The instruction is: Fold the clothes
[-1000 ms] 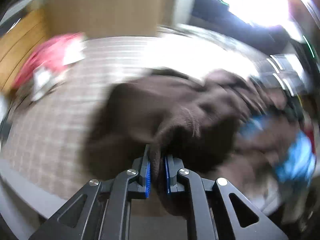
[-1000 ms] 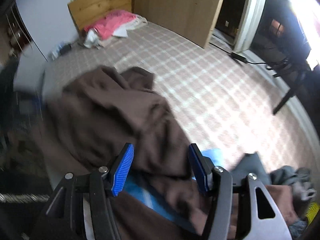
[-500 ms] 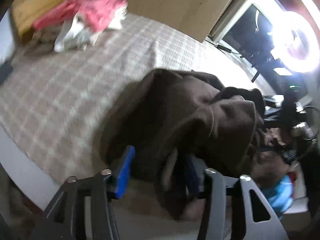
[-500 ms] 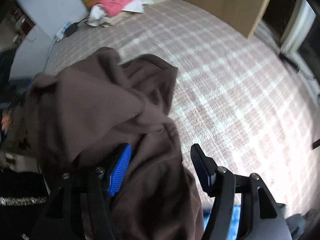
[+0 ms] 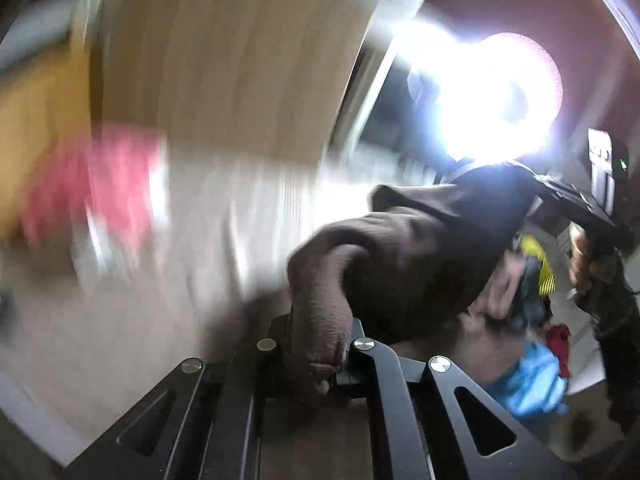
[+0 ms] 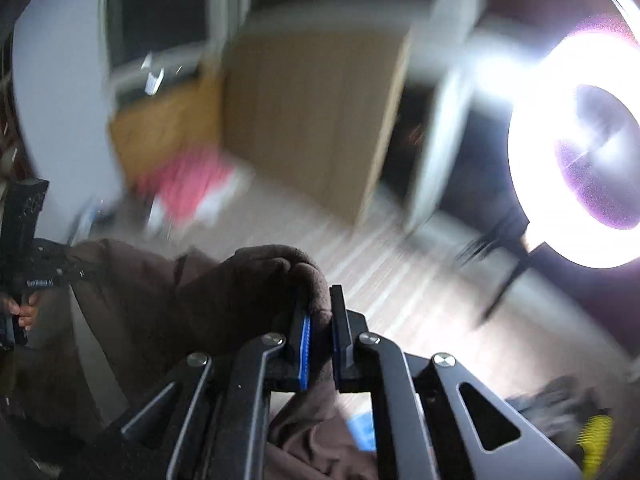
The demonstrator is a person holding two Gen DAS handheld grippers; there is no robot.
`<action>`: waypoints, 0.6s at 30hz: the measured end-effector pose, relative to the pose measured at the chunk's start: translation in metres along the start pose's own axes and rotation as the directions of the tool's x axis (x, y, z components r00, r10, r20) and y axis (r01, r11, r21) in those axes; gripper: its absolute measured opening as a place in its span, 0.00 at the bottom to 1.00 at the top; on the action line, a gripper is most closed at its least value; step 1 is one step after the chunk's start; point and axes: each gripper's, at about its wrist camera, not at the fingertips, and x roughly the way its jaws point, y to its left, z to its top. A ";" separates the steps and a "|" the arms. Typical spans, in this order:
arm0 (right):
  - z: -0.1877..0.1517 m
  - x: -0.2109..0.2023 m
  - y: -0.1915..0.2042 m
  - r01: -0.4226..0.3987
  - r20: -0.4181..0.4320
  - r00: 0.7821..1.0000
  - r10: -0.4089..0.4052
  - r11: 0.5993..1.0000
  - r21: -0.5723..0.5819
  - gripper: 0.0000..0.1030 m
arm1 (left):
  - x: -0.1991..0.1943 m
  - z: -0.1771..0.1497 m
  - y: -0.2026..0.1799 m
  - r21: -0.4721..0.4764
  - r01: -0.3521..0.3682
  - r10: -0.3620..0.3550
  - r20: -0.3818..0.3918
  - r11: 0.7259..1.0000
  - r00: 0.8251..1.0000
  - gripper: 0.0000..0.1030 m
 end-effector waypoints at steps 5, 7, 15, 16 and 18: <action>0.069 -0.137 0.002 0.216 0.278 0.935 -0.219 0.976 0.042 0.07 | -0.110 0.100 -0.021 0.239 -0.088 0.017 0.283 0.967 0.959 0.06; 0.080 -0.179 0.017 0.254 0.350 0.902 -0.254 0.966 0.047 0.07 | -0.152 0.131 -0.028 0.319 -0.134 0.005 0.374 0.938 0.927 0.06; 0.075 -0.275 0.094 0.331 0.476 0.816 -0.330 0.940 0.084 0.07 | -0.239 0.128 -0.019 0.467 -0.158 -0.075 0.442 0.870 0.894 0.06; 0.069 -0.277 0.100 0.325 0.476 0.816 -0.328 0.941 0.091 0.07 | -0.242 0.123 -0.016 0.484 -0.145 -0.088 0.426 0.863 0.900 0.06; 0.054 -0.282 0.112 0.297 0.475 0.824 -0.308 0.950 0.099 0.07 | -0.246 0.110 -0.009 0.517 -0.139 -0.094 0.398 0.844 0.913 0.07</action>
